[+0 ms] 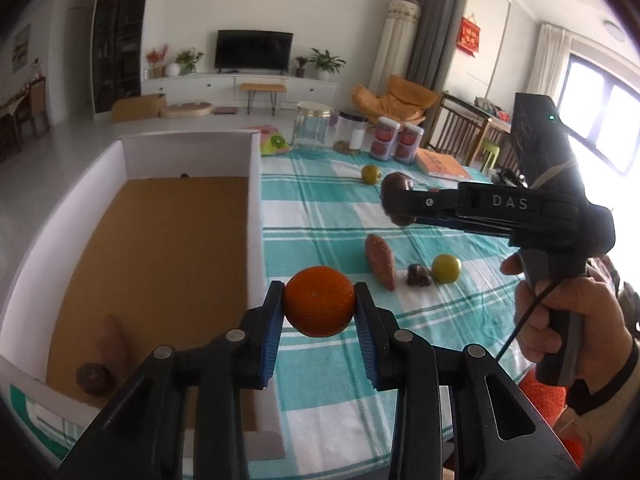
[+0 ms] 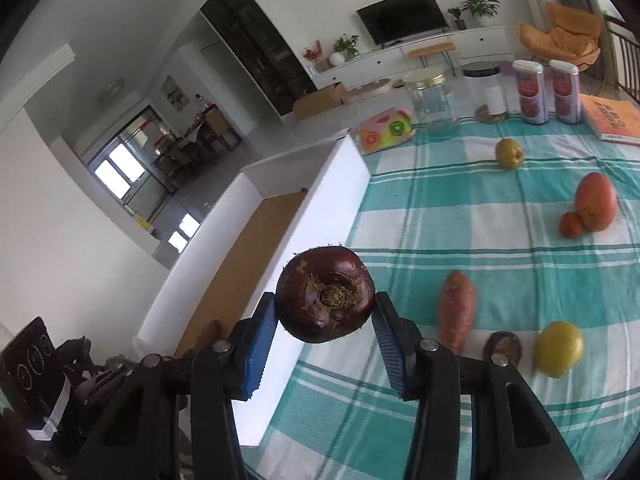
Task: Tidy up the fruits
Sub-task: 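Carry both fruits into the cardboard box and open both tools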
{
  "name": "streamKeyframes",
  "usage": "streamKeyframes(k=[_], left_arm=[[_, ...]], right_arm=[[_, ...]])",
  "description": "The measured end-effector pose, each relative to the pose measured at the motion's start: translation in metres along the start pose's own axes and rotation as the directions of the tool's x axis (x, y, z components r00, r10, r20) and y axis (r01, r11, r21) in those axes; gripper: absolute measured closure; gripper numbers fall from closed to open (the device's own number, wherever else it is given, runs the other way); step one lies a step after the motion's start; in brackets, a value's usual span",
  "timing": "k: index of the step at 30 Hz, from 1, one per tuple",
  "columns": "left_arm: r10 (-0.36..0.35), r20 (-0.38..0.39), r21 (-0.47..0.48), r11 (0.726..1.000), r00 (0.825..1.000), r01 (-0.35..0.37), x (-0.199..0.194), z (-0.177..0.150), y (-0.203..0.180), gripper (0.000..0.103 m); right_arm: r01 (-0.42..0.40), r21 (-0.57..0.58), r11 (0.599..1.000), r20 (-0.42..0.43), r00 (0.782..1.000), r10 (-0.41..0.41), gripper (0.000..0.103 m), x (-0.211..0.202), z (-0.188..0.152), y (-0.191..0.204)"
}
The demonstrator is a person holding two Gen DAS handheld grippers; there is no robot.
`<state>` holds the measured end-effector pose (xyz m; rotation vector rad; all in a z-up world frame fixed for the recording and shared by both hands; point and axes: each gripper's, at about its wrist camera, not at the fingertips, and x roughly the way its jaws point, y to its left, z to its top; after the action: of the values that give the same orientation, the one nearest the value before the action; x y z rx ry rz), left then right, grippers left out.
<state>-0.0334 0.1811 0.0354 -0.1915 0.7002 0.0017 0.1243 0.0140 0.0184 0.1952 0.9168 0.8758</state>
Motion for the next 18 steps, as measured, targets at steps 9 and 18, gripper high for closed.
streamKeyframes(k=[9,18], left_arm=[[0.265,-0.063,-0.175,0.946,0.962,-0.272,-0.009,-0.019,0.114,0.068],[0.342,-0.063,-0.272,0.898,0.938,-0.346,-0.003,-0.031,0.134,0.012]], right_arm=[[-0.138,-0.15,0.979,-0.174,0.978,0.112,0.054,0.087,-0.02,0.11],[-0.081,-0.117,0.99,-0.106,0.992,0.069,0.026,0.091,-0.017,0.092]])
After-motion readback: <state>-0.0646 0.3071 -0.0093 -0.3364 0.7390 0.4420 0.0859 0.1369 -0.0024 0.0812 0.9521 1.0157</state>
